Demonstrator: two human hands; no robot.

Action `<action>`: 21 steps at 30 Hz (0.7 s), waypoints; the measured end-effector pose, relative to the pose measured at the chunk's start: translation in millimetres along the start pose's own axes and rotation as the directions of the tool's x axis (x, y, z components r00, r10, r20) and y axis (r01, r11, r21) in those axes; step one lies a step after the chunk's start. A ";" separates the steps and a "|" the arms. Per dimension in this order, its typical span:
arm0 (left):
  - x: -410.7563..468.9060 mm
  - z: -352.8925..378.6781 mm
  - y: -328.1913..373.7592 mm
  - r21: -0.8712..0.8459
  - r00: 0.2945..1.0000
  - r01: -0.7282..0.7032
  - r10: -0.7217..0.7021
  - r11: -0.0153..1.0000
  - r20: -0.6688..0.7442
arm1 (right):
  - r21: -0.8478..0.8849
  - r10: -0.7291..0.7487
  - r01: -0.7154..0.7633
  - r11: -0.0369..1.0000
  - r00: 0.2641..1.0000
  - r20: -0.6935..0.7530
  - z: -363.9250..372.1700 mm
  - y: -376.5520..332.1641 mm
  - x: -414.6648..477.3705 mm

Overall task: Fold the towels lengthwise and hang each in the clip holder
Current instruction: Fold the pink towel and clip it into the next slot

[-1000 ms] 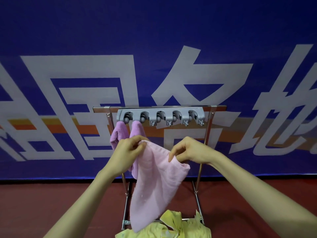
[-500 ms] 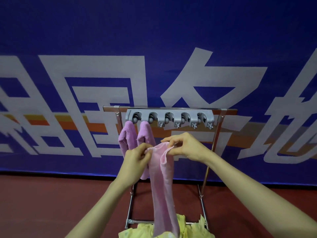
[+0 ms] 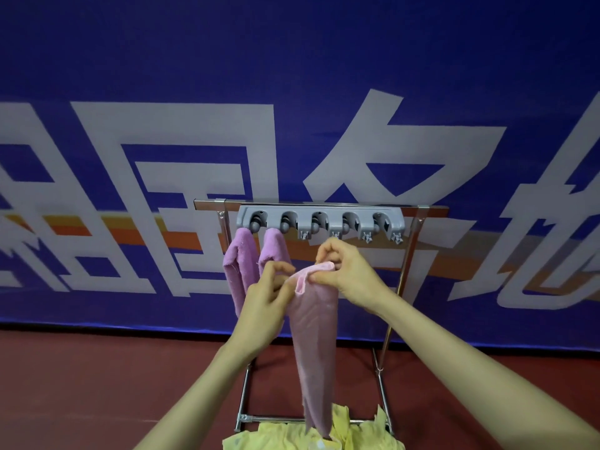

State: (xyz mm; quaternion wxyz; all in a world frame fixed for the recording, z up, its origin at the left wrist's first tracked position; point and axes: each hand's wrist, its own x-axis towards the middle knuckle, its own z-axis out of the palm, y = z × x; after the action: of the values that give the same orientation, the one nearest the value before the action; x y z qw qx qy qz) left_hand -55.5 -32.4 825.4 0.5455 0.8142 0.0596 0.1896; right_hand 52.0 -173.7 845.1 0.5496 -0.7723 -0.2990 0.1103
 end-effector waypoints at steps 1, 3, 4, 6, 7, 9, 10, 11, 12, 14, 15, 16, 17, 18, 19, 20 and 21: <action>-0.1 0.1 0.2 -0.056 0.999 0.027 -0.028 0.998 -0.018 | 0.001 0.013 -0.013 1.000 1.000 0.000 -1.4 -1.9 -0.1; -1.3 -0.4 -1.1 -0.201 0.997 0.065 -0.070 0.977 -0.017 | -0.045 0.004 -0.004 0.999 1.000 0.001 -5.0 -4.3 0.8; -2.3 -0.7 -1.6 -0.253 0.997 0.074 -0.076 0.965 0.002 | -0.070 -0.020 0.020 0.997 1.000 0.005 -6.7 -6.1 1.1; -3.8 -1.9 -3.7 -0.294 0.995 0.090 -0.075 0.951 0.063 | -0.041 -0.043 0.043 0.998 0.999 0.011 -9.7 -11.2 0.8; -3.5 -2.3 -5.7 -0.294 0.991 0.102 -0.073 0.950 0.109 | 0.003 -0.038 0.038 0.999 0.999 0.015 -11.0 -15.8 0.7; 0.9 -2.6 -13.6 -0.257 0.974 0.143 -0.090 0.956 0.207 | 0.084 -0.045 0.042 0.996 0.999 0.024 -13.5 -29.8 1.9; 3.8 -2.1 -20.0 -0.227 0.963 0.173 -0.117 0.958 0.241 | 0.105 -0.067 0.064 0.992 0.997 0.027 -14.5 -38.2 3.1; 6.4 -0.8 -26.2 -0.208 0.953 0.209 -0.151 0.956 0.263 | 0.114 -0.095 0.091 0.989 0.995 0.029 -15.6 -47.2 4.4; 9.2 0.3 -33.4 -0.197 0.944 0.249 -0.193 0.948 0.268 | 0.116 -0.119 0.115 0.987 0.992 0.029 -16.4 -55.9 6.1; 14.8 3.3 -43.6 -0.201 0.926 0.328 -0.272 0.923 0.263 | 0.121 -0.139 0.138 0.983 0.990 0.004 -19.1 -72.4 11.1; 17.5 4.6 -48.5 -0.203 0.918 0.350 -0.292 0.914 0.269 | 0.127 -0.137 0.139 0.982 0.990 -0.026 -20.5 -80.3 14.3; 19.8 5.9 -52.6 -0.193 0.910 0.364 -0.304 0.911 0.280 | 0.140 -0.136 0.144 0.980 0.988 -0.067 -22.1 -87.7 18.1; 21.1 7.3 -56.0 -0.179 0.900 0.381 -0.320 0.907 0.296 | 0.173 -0.136 0.154 0.973 0.984 -0.114 -23.6 -94.6 21.7; 22.5 8.2 -60.5 -0.161 0.888 0.398 -0.334 0.903 0.316 | 0.224 -0.132 0.167 0.960 0.978 -0.163 -25.4 -101.1 25.6; 23.0 9.8 -65.8 -0.148 0.874 0.413 -0.345 0.899 0.342 | 0.280 -0.118 0.174 0.944 0.971 -0.206 -27.7 -106.9 28.9; 23.1 11.2 -71.1 -0.133 0.859 0.426 -0.354 0.895 0.370 | 0.323 -0.100 0.177 0.930 0.965 -0.241 -30.6 -111.9 32.1; 22.4 12.8 -75.4 -0.124 0.848 0.430 -0.353 0.894 0.395 | 0.350 -0.085 0.179 0.919 0.960 -0.268 -33.6 -116.6 34.6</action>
State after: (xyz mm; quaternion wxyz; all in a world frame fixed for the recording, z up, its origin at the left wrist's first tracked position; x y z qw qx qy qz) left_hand -21.8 -6.7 757.9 0.6561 0.7438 0.1037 -0.0743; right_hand 56.6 -154.5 969.8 0.7247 -0.6400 -0.2535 0.0301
